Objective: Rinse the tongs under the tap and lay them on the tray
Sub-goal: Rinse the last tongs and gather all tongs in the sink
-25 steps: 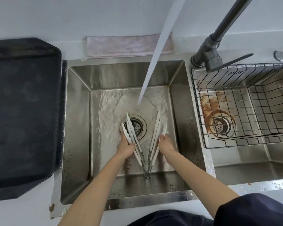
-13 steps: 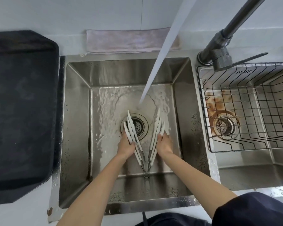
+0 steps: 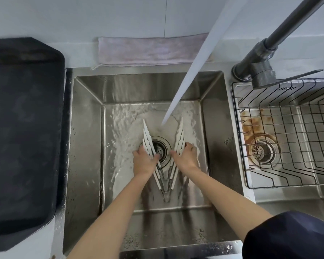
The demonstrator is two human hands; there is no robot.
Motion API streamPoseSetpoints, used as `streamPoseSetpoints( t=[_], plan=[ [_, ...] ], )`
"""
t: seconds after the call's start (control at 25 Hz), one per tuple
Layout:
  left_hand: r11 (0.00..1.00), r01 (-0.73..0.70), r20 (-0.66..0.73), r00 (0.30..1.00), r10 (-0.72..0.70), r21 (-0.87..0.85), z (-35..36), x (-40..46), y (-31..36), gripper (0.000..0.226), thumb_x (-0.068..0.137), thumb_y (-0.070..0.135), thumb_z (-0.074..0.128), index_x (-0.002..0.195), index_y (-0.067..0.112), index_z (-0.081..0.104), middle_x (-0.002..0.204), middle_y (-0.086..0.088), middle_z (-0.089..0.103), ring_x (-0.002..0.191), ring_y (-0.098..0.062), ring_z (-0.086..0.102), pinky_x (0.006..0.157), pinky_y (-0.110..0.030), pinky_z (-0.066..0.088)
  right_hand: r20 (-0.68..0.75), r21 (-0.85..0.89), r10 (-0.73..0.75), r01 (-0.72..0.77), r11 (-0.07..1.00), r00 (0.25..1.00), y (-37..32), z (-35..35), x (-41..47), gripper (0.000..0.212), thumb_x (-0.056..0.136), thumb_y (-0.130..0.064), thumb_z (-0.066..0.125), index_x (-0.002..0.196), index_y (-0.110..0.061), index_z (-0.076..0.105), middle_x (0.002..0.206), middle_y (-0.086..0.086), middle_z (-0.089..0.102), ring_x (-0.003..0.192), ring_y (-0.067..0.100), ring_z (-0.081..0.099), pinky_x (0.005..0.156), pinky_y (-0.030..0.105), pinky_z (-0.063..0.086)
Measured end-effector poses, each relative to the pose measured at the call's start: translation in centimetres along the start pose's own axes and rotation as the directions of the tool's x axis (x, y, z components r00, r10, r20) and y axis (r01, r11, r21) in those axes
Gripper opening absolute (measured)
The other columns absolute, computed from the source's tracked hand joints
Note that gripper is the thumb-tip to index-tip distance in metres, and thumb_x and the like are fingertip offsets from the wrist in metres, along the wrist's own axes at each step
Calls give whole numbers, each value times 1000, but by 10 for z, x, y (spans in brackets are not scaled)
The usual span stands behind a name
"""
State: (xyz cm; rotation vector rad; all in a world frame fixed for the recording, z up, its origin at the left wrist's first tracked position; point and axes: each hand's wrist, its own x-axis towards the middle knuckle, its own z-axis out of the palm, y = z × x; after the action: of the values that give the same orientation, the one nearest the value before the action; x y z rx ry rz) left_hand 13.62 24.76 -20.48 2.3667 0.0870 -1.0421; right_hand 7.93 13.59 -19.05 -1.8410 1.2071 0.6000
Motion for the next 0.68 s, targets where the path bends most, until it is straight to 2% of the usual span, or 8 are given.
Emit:
streamPoseSetpoints(
  t=[0.08,0.16,0.24,0.36,0.48,0.56,0.6,0.68],
  plan=[
    [994,26,-11,1000,-25,106,4,1,5,77,83,37,62,138,-1,23,138,-21,31,125,-37,41,98,-44,42,-14,-88,-2,1,996,1000,-5,2,2,70,90,-38,54,140,-1,22,144,18,27,131,33,38,97,41,42],
    [987,31,-26,999,-27,159,9,2,6,79,82,34,64,137,-3,21,139,-22,31,124,-38,43,95,-44,43,-24,-158,-8,4,987,1000,-8,4,3,65,88,-33,57,134,0,25,139,19,31,125,34,43,92,40,44],
    [990,58,-21,998,-56,126,12,3,8,77,83,26,63,138,-3,18,143,-23,28,129,-38,39,101,-43,41,-20,-196,-12,8,980,1000,-9,6,5,60,87,-28,59,131,0,27,137,19,34,121,35,46,91,40,45],
    [995,96,-3,995,-96,33,11,2,13,77,84,21,61,140,-5,15,146,-23,25,134,-35,32,107,-39,35,-15,-90,-3,2,996,1000,-12,4,7,65,84,-23,63,132,0,26,138,19,33,121,36,46,94,39,44],
    [985,135,10,991,-135,-103,2,-1,19,71,84,22,61,139,-1,21,144,-19,28,130,-32,38,101,-35,38,22,35,38,-39,999,999,-15,-1,10,70,84,-24,62,140,-1,29,142,17,33,127,33,43,101,35,40],
    [955,152,21,988,-152,-253,-3,-1,20,65,83,19,62,136,3,28,138,-17,37,124,-31,44,100,-36,42,36,161,46,-51,986,998,-21,-5,9,65,82,-24,62,137,-3,38,138,17,42,124,31,48,102,36,44],
    [916,170,34,985,-169,-363,-5,-1,20,60,83,16,62,133,5,31,133,-16,43,119,-31,49,99,-38,45,18,230,27,-31,973,999,-25,-8,8,60,80,-22,63,133,-3,43,130,17,51,117,31,53,97,37,48],
    [803,201,79,979,-190,-561,-11,-4,24,49,84,11,59,126,7,35,125,-18,53,111,-32,56,96,-41,49,-18,307,-62,65,950,998,-37,-16,1,43,81,-17,61,119,-4,48,96,7,60,93,26,58,74,34,52]
  ],
)
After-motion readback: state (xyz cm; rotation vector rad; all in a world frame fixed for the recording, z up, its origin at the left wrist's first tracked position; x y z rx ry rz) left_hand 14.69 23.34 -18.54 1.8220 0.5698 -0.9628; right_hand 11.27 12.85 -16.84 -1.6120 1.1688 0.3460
